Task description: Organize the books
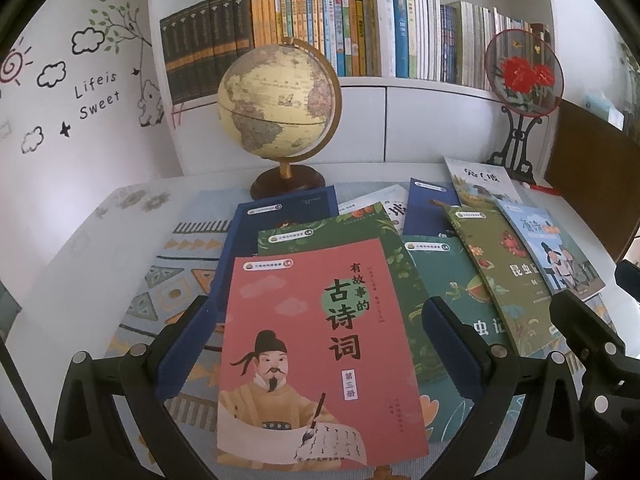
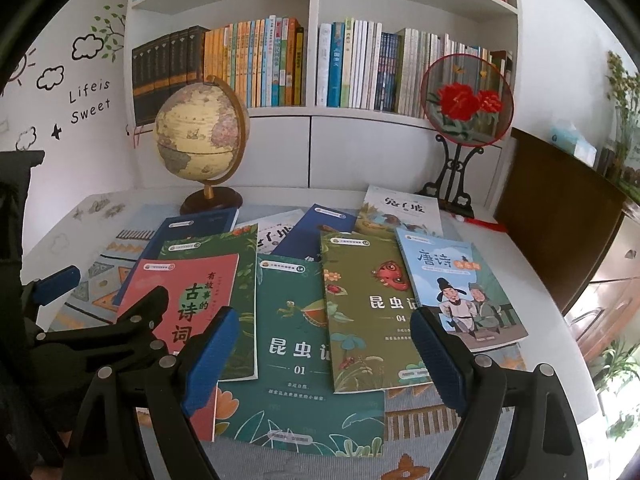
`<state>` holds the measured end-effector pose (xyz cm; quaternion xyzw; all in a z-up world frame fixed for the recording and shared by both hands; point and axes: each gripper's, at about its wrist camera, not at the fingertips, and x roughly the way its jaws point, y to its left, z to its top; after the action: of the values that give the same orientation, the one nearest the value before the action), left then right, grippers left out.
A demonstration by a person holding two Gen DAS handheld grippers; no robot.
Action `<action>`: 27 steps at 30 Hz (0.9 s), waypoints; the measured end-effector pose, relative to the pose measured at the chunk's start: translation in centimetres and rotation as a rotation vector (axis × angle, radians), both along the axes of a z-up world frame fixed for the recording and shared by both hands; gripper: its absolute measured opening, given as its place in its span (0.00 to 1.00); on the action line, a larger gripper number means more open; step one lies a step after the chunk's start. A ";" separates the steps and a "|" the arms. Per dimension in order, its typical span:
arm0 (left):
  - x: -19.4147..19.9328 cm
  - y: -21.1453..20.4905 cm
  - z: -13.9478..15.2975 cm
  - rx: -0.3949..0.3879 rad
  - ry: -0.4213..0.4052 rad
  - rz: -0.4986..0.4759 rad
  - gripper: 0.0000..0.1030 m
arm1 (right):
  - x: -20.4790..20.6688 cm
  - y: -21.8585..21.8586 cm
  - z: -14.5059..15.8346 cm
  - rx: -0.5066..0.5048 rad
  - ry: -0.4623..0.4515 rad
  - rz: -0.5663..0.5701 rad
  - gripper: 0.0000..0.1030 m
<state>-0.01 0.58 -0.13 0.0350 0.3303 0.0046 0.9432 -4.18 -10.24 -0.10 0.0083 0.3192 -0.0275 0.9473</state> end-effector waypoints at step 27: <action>0.5 -0.5 -1.2 -0.019 0.036 -0.047 0.98 | 0.3 -0.8 -1.2 0.004 0.049 -0.023 0.84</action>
<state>0.53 0.11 -1.29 0.0340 0.3465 -0.0213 0.9372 -3.85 -11.01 -1.34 0.0131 0.3422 -0.0382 0.9388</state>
